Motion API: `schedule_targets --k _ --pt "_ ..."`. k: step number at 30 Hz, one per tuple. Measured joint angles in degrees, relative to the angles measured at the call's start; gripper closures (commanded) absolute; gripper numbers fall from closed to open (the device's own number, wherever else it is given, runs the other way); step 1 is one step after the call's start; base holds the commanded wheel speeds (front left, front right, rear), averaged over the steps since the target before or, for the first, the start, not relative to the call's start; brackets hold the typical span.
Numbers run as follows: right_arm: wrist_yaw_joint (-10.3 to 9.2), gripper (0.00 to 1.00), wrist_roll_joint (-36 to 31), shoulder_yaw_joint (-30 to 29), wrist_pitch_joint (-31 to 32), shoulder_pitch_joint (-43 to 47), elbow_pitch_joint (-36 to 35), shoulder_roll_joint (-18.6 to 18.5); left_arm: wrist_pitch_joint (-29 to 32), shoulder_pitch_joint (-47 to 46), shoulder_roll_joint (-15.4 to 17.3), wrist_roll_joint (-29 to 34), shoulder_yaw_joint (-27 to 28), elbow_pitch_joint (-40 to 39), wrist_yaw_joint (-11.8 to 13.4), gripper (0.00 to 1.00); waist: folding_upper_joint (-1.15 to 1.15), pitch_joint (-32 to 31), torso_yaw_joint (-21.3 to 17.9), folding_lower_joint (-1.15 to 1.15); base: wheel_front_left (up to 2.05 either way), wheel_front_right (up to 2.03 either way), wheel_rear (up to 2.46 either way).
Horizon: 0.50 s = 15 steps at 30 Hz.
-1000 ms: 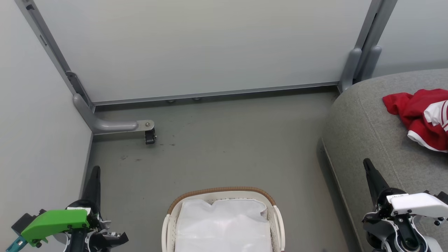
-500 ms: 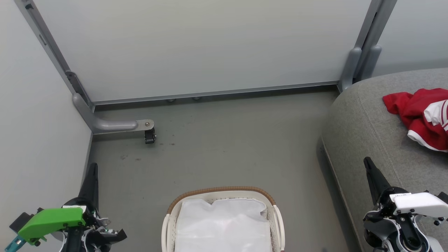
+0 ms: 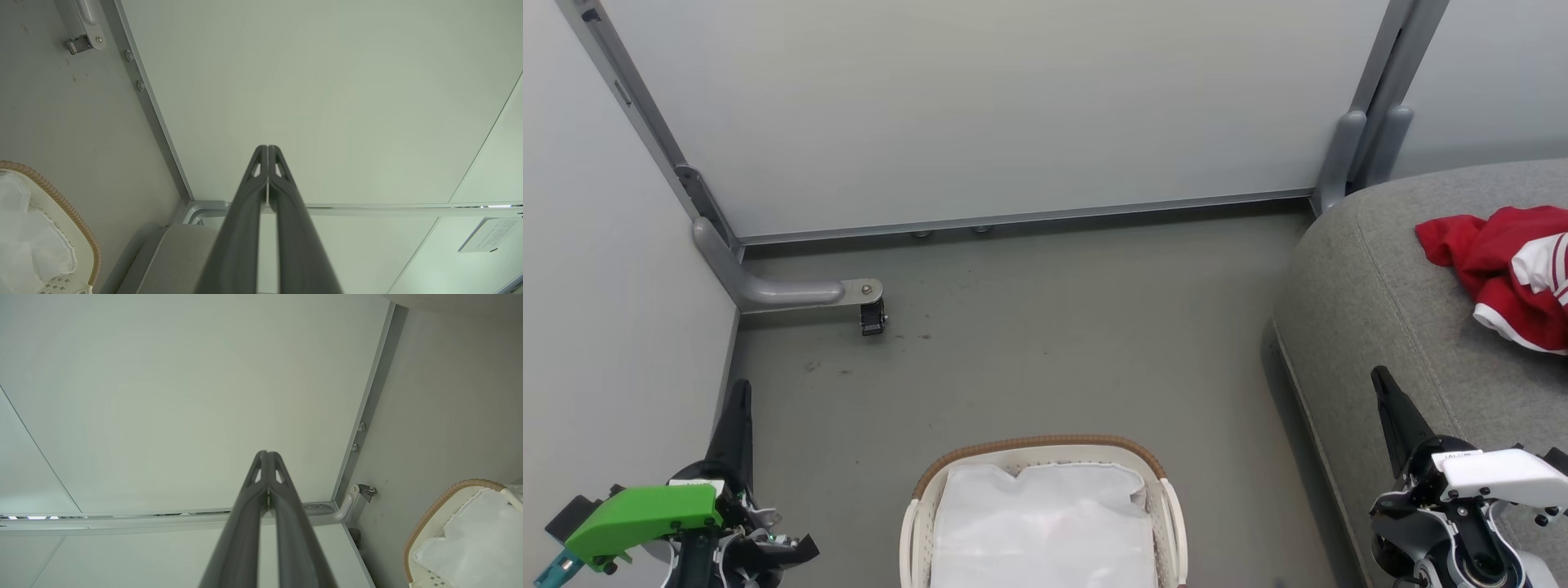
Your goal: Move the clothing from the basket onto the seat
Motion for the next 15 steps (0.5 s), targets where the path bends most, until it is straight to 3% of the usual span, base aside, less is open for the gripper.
schedule_targets --k 15 --pt "0.0 1.0 0.0 0.0 0.0 -0.01 -0.01 0.0 0.0 0.0 -0.01 0.0 0.0 0.0 0.0 1.0 0.0 0.0 0.0 0.0 0.0 0.0 0.0"
